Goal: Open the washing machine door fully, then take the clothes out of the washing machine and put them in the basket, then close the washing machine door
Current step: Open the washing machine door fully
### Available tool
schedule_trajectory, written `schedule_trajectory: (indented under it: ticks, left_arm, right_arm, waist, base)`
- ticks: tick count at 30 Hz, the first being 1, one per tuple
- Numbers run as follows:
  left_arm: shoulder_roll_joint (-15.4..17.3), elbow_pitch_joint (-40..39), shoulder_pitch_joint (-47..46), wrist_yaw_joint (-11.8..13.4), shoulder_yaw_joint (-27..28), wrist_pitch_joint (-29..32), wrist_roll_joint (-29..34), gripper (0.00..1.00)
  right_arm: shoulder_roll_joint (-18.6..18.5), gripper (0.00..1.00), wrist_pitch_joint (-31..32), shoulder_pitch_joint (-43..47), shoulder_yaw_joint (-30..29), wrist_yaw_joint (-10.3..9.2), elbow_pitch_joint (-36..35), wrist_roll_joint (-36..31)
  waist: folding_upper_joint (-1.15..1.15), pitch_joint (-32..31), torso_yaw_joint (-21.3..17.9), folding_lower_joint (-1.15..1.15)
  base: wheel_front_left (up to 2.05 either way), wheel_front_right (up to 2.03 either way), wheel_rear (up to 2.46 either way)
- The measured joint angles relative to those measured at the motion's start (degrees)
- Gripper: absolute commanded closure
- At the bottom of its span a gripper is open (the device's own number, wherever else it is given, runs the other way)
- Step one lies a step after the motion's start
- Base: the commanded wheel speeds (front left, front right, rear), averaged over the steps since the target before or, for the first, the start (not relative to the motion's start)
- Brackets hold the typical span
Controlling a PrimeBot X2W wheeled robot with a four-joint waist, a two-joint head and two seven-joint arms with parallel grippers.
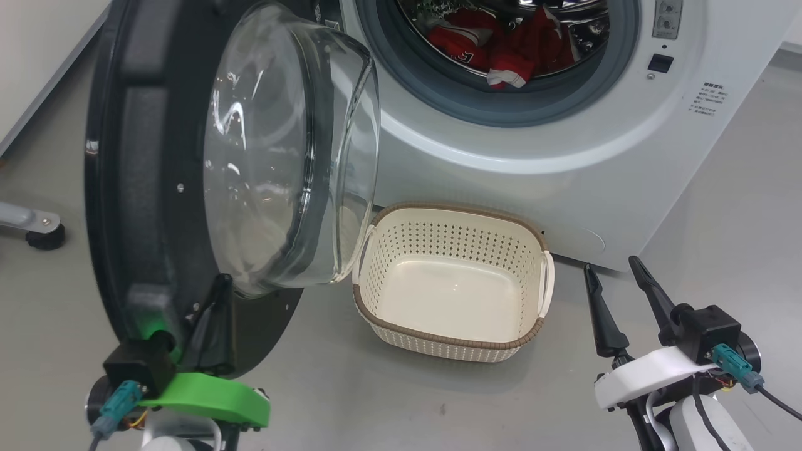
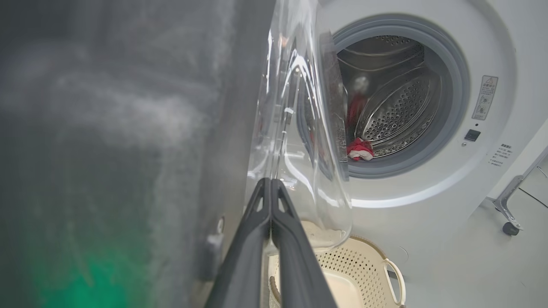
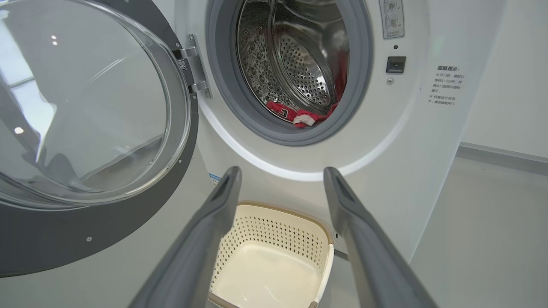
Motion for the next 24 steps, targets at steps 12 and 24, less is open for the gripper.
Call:
schedule_trajectory:
  ticks: [12,24]
  left_arm:
    - [0.5,2.5,0.1,0.2,7.5,-2.8,-1.2,1.0]
    - [0.8,4.8,-1.7,0.3,12.7,-4.3,-2.2,1.0]
  right_arm:
    - [0.0,0.0,0.0,-0.1,-0.3,0.0,-0.3,-0.1]
    - [-0.5,0.0,0.0,-1.4,-0.4,0.0,-1.2,-0.7]
  waist:
    - [0.0,1.4,-0.6,0.0]
    - [0.0,4.3,-1.0,0.0]
  base:
    - [0.0,0.0,0.0]
    - [0.0,0.0,0.0]
